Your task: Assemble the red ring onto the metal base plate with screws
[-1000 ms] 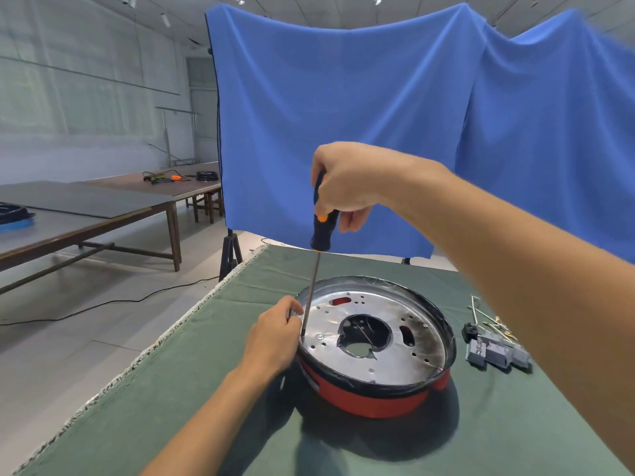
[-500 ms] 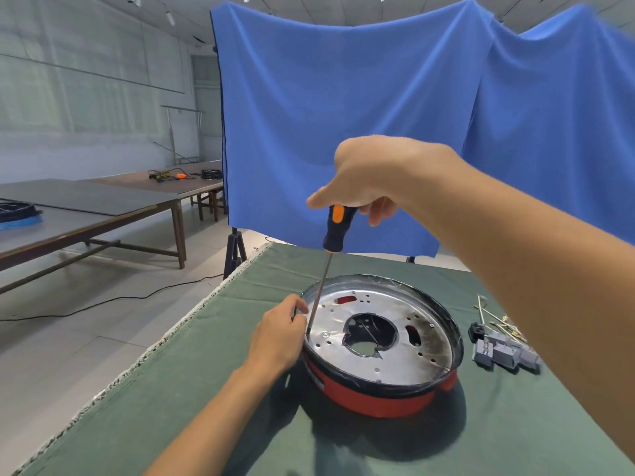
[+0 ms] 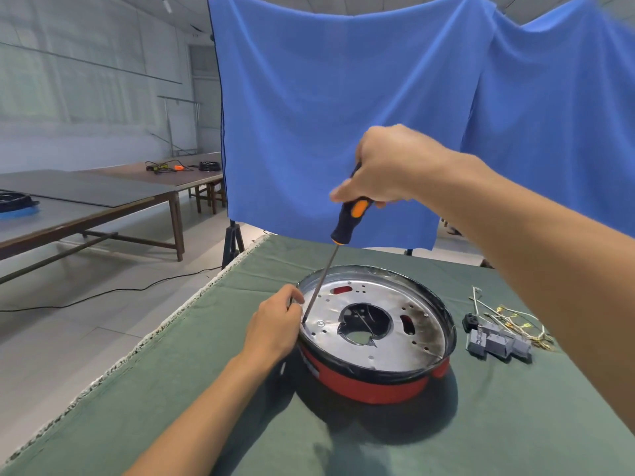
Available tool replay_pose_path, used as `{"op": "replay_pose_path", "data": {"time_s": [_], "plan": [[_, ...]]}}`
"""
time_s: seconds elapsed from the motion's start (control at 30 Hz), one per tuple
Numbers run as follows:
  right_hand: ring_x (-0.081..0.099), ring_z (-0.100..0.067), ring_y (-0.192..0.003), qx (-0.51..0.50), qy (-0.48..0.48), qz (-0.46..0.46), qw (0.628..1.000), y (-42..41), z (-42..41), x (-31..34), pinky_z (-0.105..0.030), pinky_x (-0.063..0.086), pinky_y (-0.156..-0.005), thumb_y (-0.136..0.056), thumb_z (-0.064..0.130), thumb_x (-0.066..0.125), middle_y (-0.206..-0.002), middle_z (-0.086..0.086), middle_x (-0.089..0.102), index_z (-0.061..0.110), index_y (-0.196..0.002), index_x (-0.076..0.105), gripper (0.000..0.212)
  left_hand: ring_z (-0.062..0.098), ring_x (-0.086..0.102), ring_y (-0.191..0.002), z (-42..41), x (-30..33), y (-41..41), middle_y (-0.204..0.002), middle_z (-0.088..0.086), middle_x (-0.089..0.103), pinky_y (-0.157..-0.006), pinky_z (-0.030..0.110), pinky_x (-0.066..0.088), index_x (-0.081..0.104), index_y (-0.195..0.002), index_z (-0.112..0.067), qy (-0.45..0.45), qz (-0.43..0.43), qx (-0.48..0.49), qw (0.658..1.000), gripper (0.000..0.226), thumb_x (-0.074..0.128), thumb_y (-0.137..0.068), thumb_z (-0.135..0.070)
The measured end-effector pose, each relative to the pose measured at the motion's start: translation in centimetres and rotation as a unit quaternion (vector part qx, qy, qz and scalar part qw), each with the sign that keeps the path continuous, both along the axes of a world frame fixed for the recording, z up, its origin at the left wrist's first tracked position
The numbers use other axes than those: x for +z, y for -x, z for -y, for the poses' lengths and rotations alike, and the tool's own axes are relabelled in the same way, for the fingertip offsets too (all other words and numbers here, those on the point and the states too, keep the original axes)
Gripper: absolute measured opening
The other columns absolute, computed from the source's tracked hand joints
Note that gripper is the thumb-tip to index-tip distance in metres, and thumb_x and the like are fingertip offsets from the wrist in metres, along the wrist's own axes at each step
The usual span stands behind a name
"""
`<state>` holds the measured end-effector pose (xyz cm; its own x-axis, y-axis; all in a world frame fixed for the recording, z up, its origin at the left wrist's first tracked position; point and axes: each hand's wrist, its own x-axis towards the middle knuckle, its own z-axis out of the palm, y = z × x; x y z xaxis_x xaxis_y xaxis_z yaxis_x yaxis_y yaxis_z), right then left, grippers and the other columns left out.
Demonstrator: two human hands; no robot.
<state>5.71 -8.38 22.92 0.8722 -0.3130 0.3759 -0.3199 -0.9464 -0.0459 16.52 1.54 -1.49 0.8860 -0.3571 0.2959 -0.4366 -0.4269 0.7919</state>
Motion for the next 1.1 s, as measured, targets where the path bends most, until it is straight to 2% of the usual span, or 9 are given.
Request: {"op": "replay_pose_path", "data": {"time_s": [0.1,0.23,0.33,0.4,0.57,0.73,0.9,1.0,1.1], "plan": [[0.046,-0.015,-0.038,-0.037,0.036,0.018,0.999,-0.1,-0.1,-0.1,-0.022,0.03,-0.046,-0.077,0.045,0.063,-0.047,0.002,0.05,0.015,-0.058,0.046,0.039,0.022,0.047,-0.066,-0.1,0.0,0.1,-0.062,-0.009,0.048,-0.06,0.033,0.036,0.055,-0.082,-0.029,0.001,0.005,-0.003,1.0,0.019,0.042,-0.086,-0.016],[0.067,-0.019,-0.053,-0.001,-0.098,-0.09,0.991,0.4,0.1,0.4,-0.027,0.056,-0.056,-0.079,0.031,0.069,-0.072,-0.006,0.069,0.012,-0.094,0.058,0.026,0.02,0.048,-0.065,-0.2,0.1,0.3,-0.062,-0.009,0.048,-0.059,0.032,0.036,0.056,-0.084,-0.029,0.001,0.006,0.0,1.0,0.02,0.042,-0.087,-0.016],[0.051,-0.013,-0.039,-0.006,-0.022,-0.021,1.0,0.5,0.1,0.1,-0.021,0.036,-0.042,-0.08,0.033,0.066,-0.044,0.002,0.056,0.013,-0.064,0.059,0.027,0.02,0.047,-0.065,0.0,0.0,0.2,-0.062,-0.009,0.047,-0.058,0.033,0.035,0.056,-0.084,-0.029,0.002,0.003,0.004,1.0,0.02,0.042,-0.087,-0.016],[0.047,-0.014,-0.041,-0.028,0.035,0.017,0.999,0.5,0.0,-0.3,-0.022,0.029,-0.044,-0.082,0.035,0.059,-0.044,0.002,0.052,0.014,-0.057,0.05,0.035,0.02,0.046,-0.065,0.0,0.1,0.3,-0.062,-0.009,0.047,-0.059,0.033,0.034,0.056,-0.084,-0.028,-0.002,0.003,0.006,1.0,0.019,0.042,-0.088,-0.016],[0.067,-0.014,-0.05,0.033,-0.1,-0.132,0.986,1.0,-0.7,1.1,-0.024,0.054,-0.047,-0.082,0.037,0.068,-0.07,-0.001,0.07,0.011,-0.089,0.063,0.027,0.019,0.046,-0.065,0.0,0.3,0.6,-0.062,-0.009,0.047,-0.059,0.032,0.036,0.057,-0.085,-0.028,0.002,0.004,0.003,1.0,0.02,0.042,-0.089,-0.015],[0.039,-0.011,-0.022,-0.069,-0.017,-0.065,0.995,0.5,0.5,0.2,-0.022,0.031,-0.046,-0.09,0.03,0.048,-0.03,0.002,0.051,0.013,-0.063,0.05,0.032,0.021,0.05,-0.065,-0.3,0.4,0.5,-0.063,-0.007,0.049,-0.065,0.041,0.049,0.057,-0.085,-0.027,0.001,-0.004,0.003,1.0,0.02,0.041,-0.089,-0.016],[0.06,-0.012,-0.044,-0.014,-0.105,-0.147,0.984,2.3,1.5,0.5,-0.018,0.042,-0.039,-0.078,0.049,0.069,-0.07,-0.004,0.068,0.013,-0.084,0.064,0.037,0.023,0.059,-0.083,0.0,0.5,0.7,-0.068,-0.005,0.053,-0.073,0.039,0.049,0.055,-0.082,-0.03,0.015,-0.01,0.004,1.0,0.021,0.041,-0.09,-0.017],[0.053,-0.005,-0.034,0.017,-0.12,-0.112,0.986,2.3,1.7,0.6,-0.014,0.04,-0.035,-0.077,0.033,0.073,-0.065,-0.001,0.065,0.013,-0.087,0.068,0.024,0.024,0.058,-0.087,-0.2,0.4,1.0,-0.087,-0.002,0.055,-0.072,0.037,0.045,0.062,-0.095,-0.029,-0.033,0.051,0.046,0.997,0.024,0.038,-0.095,-0.025],[0.049,-0.011,-0.041,-0.006,-0.182,-0.017,0.983,2.4,3.5,0.1,-0.018,0.038,-0.04,-0.072,0.033,0.072,-0.059,-0.001,0.065,0.009,-0.074,0.071,0.025,0.024,0.055,-0.072,-0.8,1.1,2.2,-0.085,0.0,0.047,-0.055,0.03,0.035,0.062,-0.088,-0.016,-0.036,0.229,0.116,0.966,0.033,0.034,-0.093,-0.033]]}}
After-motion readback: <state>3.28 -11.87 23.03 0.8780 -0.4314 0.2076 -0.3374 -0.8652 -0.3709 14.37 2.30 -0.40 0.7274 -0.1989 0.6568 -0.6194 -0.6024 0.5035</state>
